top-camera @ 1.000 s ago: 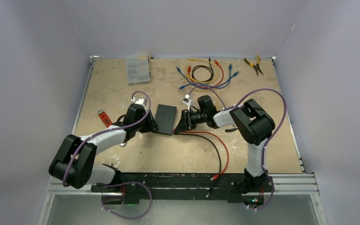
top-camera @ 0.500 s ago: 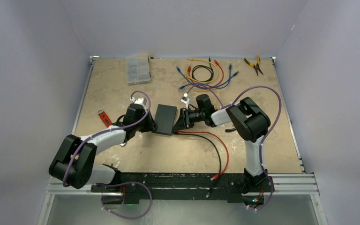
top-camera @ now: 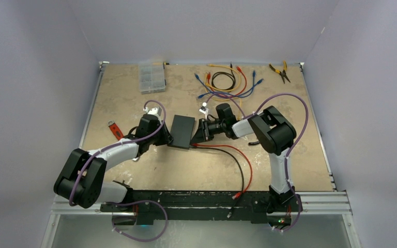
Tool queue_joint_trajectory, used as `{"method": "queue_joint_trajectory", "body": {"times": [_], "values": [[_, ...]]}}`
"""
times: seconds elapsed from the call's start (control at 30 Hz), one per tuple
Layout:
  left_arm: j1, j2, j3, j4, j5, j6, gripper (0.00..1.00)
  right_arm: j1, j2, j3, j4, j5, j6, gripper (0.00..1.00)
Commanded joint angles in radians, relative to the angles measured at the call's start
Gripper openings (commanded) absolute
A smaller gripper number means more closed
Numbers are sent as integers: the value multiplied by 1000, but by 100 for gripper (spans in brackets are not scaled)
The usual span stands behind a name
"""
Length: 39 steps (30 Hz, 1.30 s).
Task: Pull the plug from the switch port
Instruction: Pull the connector from the switch port.
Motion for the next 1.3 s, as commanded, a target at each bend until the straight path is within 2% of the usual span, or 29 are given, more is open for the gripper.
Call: {"method": "queue_joint_trajectory", "body": {"times": [0.0,0.17,0.33,0.6,1.27], "values": [[-14,37,-34,-46,34,17,23,7,21,-35,-39,73,-49,38],[-13,41,-34,-44,35,15,23,4,33,-45,-35,87,-60,35],[-13,44,-31,-42,38,14,23,4,50,-43,-25,87,-55,27],[-13,50,-31,-54,24,9,20,4,52,-45,-34,78,-59,0],[-12,68,-32,-142,-69,-32,16,-73,-1,-114,-95,83,-139,0]]}}
